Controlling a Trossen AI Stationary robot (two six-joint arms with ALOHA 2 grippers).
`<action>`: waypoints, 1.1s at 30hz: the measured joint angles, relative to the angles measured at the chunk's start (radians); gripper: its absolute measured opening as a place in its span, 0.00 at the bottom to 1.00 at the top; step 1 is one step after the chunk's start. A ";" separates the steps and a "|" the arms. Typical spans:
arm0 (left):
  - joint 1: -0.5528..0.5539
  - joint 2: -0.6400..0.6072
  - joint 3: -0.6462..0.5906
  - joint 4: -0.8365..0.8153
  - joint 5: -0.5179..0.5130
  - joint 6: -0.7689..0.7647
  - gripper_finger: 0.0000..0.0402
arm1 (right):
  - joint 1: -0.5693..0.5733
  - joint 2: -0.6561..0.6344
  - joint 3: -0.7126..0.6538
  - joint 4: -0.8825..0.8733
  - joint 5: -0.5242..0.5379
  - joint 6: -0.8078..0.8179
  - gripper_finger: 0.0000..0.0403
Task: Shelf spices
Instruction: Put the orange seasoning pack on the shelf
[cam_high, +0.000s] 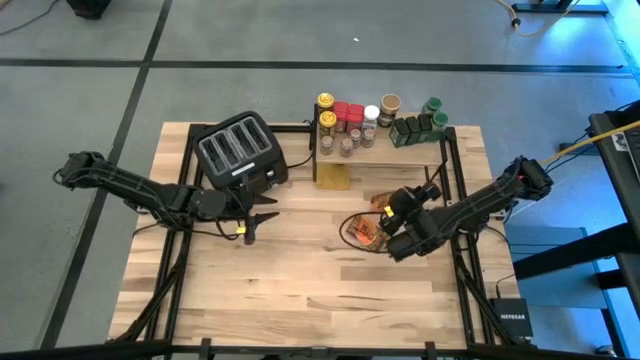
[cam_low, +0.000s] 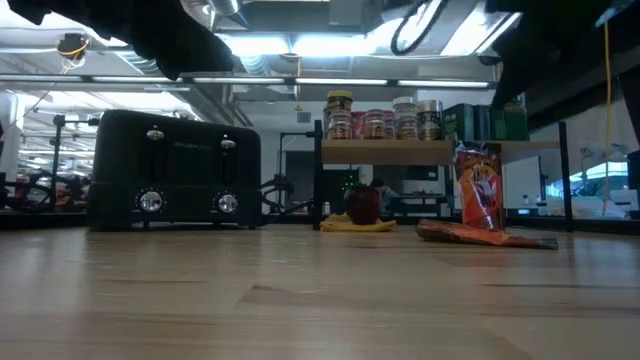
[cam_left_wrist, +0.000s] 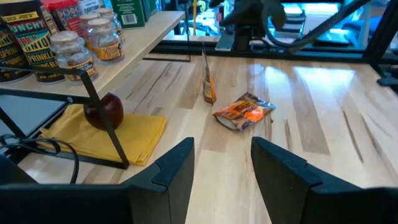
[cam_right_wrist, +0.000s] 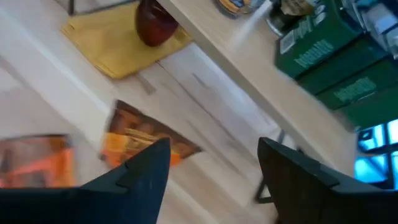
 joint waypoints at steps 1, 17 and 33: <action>0.000 0.005 0.000 0.001 0.000 0.009 0.38 | -0.002 -0.016 -0.016 0.003 0.002 -0.032 0.60; 0.003 0.015 0.000 0.005 0.000 0.036 0.38 | -0.311 -0.232 -0.055 0.401 -0.388 -0.968 0.53; 0.003 0.015 0.000 -0.001 0.000 0.044 0.38 | -0.447 -0.015 -0.055 0.441 -0.574 -1.279 0.53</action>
